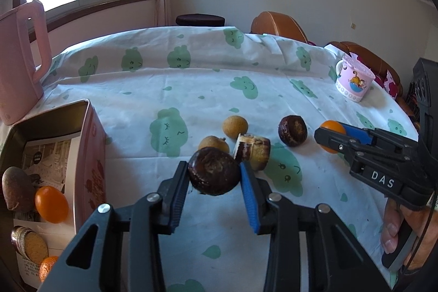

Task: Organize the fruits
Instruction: 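Carry the dark brown fruit and the orange over the tin with both tools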

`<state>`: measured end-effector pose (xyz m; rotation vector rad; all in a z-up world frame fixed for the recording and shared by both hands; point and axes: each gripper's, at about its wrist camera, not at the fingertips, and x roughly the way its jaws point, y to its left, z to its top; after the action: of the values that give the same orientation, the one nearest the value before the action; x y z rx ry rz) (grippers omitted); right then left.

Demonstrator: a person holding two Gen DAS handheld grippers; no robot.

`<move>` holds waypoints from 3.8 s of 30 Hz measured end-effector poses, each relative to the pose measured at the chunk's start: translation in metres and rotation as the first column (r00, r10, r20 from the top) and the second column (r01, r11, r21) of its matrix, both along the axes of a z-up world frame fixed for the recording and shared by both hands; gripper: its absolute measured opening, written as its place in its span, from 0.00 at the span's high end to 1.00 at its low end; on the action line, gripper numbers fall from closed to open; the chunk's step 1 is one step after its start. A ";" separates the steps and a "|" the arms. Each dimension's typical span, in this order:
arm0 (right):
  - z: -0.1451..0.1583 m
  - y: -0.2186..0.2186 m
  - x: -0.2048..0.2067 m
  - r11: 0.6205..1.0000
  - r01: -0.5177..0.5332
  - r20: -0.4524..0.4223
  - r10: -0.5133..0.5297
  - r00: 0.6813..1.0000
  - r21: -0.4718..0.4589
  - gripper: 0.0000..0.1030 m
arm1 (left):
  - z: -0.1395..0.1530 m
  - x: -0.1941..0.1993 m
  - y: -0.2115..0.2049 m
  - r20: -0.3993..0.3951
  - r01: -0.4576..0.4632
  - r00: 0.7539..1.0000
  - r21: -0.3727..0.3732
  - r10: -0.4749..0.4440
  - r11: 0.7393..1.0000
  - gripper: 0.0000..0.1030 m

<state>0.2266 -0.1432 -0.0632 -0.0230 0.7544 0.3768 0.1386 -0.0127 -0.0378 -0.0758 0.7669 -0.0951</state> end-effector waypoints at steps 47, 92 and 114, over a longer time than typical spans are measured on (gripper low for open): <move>0.029 -0.012 -0.038 0.998 0.000 0.238 -0.016 0.971 0.069 0.64 | 0.029 -0.042 -0.005 0.273 -0.091 0.960 0.074 0.068 0.993 0.62; 0.046 -0.013 -0.085 0.997 -0.001 0.456 -0.034 0.890 0.077 0.64 | 0.043 -0.080 -0.007 0.448 -0.169 0.888 0.108 0.104 0.980 0.62; 0.044 0.063 -0.097 0.976 -0.203 0.392 0.158 0.907 0.076 0.64 | 0.041 -0.098 0.065 0.369 -0.271 0.903 0.088 0.222 0.958 0.62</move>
<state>0.1297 -0.0806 -0.0190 -0.0569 0.3403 0.5737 0.0409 0.0523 0.0034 -0.0228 0.3933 0.1838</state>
